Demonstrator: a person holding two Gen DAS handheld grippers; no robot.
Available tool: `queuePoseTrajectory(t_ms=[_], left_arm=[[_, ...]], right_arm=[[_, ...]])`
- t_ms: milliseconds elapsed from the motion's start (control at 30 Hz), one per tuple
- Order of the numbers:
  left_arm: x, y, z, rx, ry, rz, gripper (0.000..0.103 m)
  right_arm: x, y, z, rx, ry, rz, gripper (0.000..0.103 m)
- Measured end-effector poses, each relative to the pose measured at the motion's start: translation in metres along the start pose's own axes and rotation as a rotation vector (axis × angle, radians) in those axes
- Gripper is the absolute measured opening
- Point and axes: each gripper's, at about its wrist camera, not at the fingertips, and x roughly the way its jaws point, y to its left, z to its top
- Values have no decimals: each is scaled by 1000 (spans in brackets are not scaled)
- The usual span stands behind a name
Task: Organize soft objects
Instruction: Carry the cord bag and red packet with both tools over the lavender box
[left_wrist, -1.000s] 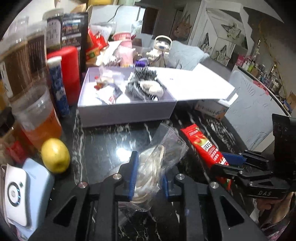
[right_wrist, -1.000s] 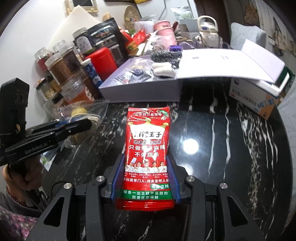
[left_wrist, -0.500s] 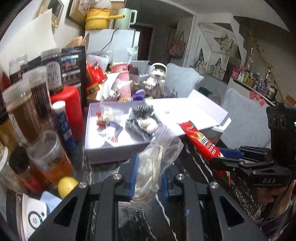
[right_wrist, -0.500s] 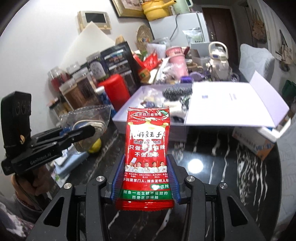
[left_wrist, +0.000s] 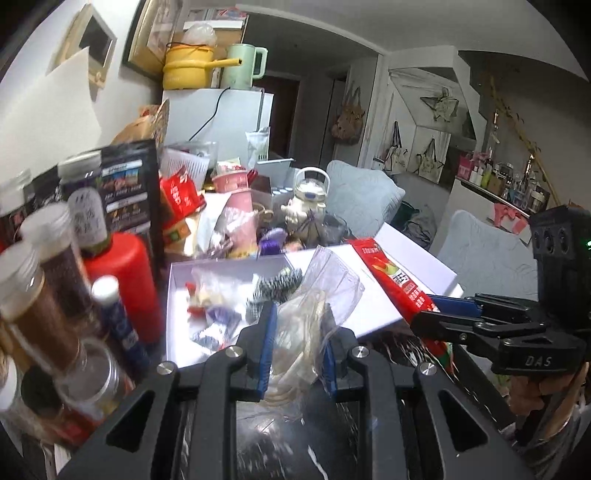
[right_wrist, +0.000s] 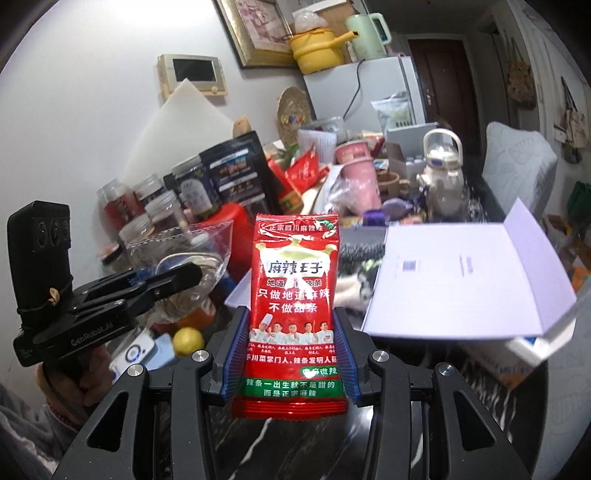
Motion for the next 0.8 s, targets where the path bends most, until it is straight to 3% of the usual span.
queuePoseTrajectory(t_ms=[500, 800], left_arm=[[53, 18, 52, -21, -80, 13, 22], [83, 43, 72, -42, -88, 91, 22]], right_arm=[[32, -24, 64, -42, -81, -25, 44], [65, -28, 94, -24, -99, 31, 44]])
